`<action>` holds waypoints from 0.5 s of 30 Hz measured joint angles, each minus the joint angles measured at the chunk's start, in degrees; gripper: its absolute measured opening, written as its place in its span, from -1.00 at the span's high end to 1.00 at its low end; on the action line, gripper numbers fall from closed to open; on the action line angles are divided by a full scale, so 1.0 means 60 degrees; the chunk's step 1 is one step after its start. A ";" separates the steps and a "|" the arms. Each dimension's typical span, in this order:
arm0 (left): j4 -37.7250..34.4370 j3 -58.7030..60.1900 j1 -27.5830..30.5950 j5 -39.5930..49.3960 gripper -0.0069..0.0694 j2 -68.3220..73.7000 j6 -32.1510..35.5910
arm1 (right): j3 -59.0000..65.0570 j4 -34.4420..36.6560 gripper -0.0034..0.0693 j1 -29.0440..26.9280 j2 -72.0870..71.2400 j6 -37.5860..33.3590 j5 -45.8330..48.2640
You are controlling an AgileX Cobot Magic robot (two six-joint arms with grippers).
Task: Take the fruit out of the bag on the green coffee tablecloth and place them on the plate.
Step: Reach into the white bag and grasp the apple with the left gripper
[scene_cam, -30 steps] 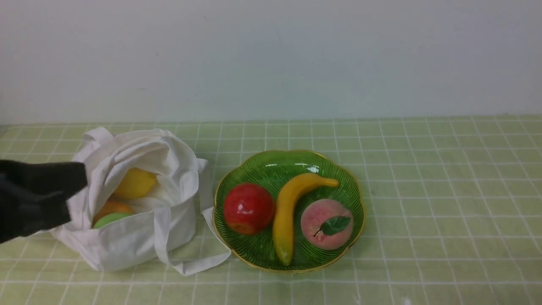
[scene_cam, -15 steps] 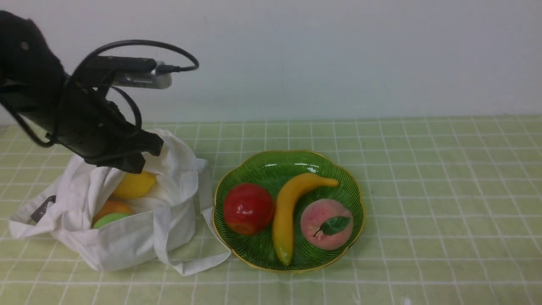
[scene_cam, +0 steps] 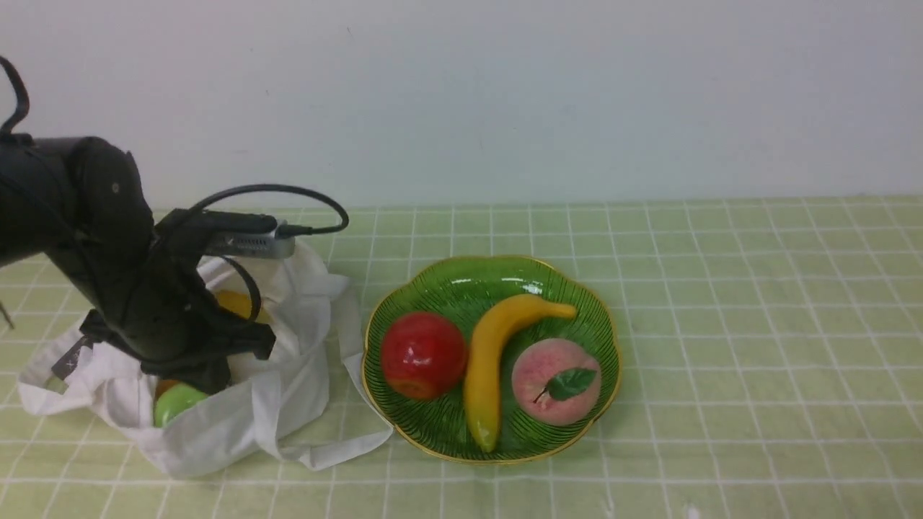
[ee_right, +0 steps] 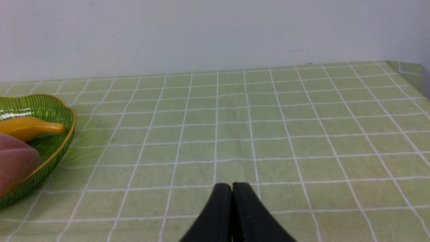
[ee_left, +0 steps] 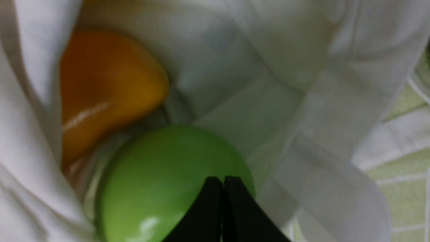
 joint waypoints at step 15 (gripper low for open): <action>0.0018 -0.0056 0.0000 -0.0777 0.83 -0.0293 -0.0110 | 0.0000 0.0000 0.93 0.0000 0.0000 0.0000 0.0000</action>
